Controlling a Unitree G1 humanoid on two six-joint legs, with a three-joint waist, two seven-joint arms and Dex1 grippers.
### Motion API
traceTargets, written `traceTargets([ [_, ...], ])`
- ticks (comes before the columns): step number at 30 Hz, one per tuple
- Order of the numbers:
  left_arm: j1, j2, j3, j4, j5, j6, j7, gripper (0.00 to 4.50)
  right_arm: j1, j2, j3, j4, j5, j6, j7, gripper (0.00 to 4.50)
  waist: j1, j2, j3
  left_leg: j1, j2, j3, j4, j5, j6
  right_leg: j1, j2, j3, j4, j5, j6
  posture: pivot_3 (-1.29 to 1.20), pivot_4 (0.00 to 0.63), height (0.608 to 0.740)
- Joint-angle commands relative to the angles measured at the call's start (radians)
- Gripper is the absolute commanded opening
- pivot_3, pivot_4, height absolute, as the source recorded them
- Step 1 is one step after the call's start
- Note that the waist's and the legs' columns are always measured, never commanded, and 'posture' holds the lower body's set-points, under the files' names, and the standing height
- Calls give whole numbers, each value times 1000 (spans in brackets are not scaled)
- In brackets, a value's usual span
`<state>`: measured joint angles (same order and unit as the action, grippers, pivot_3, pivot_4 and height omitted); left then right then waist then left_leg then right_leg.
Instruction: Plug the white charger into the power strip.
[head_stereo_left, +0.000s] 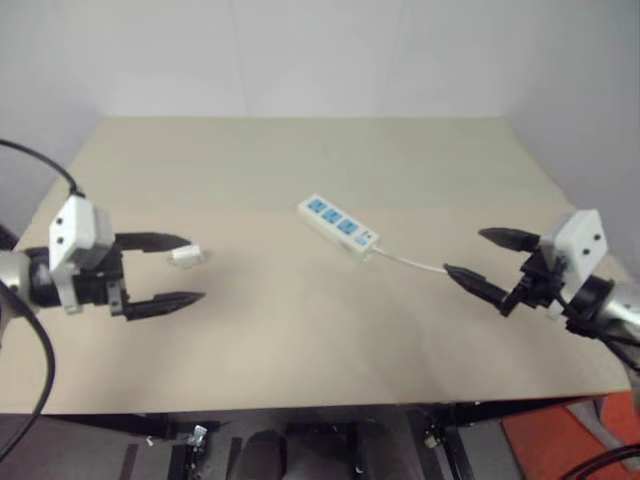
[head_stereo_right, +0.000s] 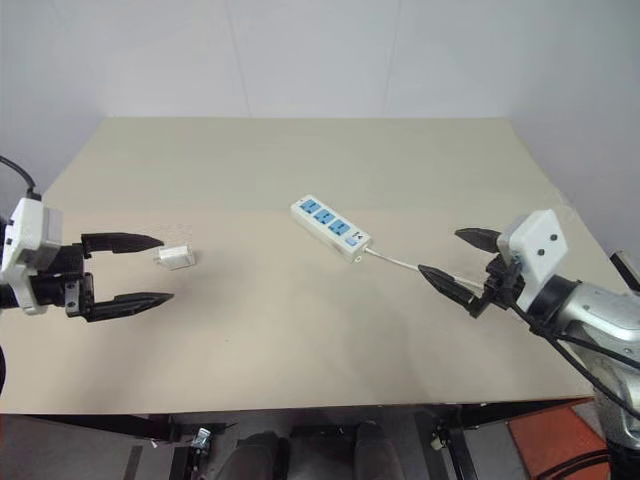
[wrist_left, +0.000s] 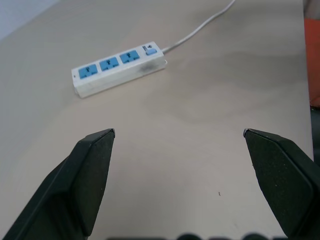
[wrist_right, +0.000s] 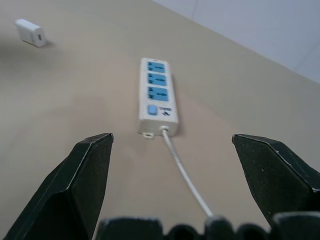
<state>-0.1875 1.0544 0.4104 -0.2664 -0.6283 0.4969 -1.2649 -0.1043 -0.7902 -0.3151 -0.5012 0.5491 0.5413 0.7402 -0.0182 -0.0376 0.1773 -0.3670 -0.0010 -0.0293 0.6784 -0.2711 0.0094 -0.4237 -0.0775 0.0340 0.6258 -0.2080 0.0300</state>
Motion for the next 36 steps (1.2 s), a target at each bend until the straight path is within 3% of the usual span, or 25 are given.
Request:
traceTargets([
  [1, -58, -13, -21, 9, -17, -14, 17, 4500, -76, 51, 87, 31, -33, -41, -22, 4467, -2, 0, 0, 0, 0, 0, 0, 0, 0, 0, 0, 0, 0, 0, 0, 0, 150, 740],
  [8, -163, -54, -108, 35, -15, -9, 24, 4500, -258, 218, 270, 225, -170, -89, -111, 4467, -2, 0, 0, -1, 0, 1, 0, 0, 0, -2, 0, 1, 1, 2, -2, 0, 150, 740],
  [18, -215, -66, -154, 76, -2, -26, 9, 4500, -489, 431, 367, 662, -358, -255, -231, 4467, -13, 0, 0, -1, 0, 1, 0, 0, 0, -4, 0, 1, 2, 2, -4, 0, 150, 740],
  [29, -202, -62, -145, 64, -12, -19, 5, 4500, -624, 504, 364, 984, -414, -414, -214, 4467, -28, 1, 0, -1, 0, 0, 0, 0, 0, -5, 0, 1, 2, 3, -4, 0, 150, 740],
  [36, -195, -57, -136, 57, -16, -15, 7, 4500, -664, 538, 362, 1049, -396, -450, -163, 4467, -31, 1, 1, -1, 0, 0, -1, 0, 0, -5, 1, 2, 3, 3, -4, 0, 150, 740],
])
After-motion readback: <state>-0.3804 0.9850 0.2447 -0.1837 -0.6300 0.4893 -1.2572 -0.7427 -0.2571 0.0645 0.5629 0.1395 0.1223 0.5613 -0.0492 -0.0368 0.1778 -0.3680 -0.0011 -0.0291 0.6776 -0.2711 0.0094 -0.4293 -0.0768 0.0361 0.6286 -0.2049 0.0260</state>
